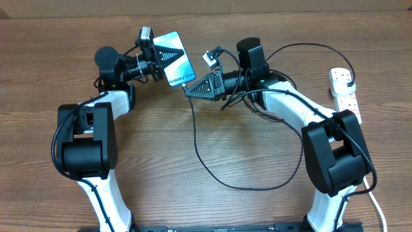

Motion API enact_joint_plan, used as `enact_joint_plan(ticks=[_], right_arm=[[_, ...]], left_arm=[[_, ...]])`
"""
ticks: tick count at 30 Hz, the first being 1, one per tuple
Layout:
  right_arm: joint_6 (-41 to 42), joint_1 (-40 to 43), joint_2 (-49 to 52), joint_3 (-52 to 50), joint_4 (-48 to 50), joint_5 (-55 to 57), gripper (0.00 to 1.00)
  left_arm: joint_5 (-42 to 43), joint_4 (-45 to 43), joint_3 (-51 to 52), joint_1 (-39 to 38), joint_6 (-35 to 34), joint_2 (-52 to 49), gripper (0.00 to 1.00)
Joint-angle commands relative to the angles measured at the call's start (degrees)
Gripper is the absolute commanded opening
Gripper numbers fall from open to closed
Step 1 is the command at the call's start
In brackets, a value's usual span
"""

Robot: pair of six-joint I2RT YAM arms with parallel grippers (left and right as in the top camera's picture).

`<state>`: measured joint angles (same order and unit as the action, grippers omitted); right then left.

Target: Plug charger to phone and switch on socket

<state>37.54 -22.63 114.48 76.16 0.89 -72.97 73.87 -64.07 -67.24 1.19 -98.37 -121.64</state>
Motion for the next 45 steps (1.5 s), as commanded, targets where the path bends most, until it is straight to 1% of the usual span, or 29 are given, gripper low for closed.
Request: enact_joint_plan(ticks=[1,15,19,30,42,45], right_arm=[[0.7,0.2,-2.0,0.3,0.7,0.9,0.04],[1.7,0.2,-2.0,0.3,1.7,1.0,0.04],[2.8,0.2,-2.0,0.3,1.7,2.5,0.04],[4.7,0.2,-2.0,0.3,5.3,2.7,0.04],[4.7,0.2,-2.0,0.3,4.8,3.6,0.04],[4.6,0.2,-2.0,0.3,4.3,4.1,0.04]], left_arm=[[0.0,-0.4,-0.4,-0.1,1.5,1.0,0.05],[0.1,-0.4,-0.4,-0.1,1.6,1.0,0.05],[0.3,-0.4,-0.4,-0.1,1.6,1.0,0.04],[1.2,-0.4,-0.4,-0.1,1.6,1.0,0.05],[1.2,-0.4,-0.4,-0.1,1.5,1.0,0.04],[1.1,-0.4,-0.4,-0.1,0.4,1.0,0.05]])
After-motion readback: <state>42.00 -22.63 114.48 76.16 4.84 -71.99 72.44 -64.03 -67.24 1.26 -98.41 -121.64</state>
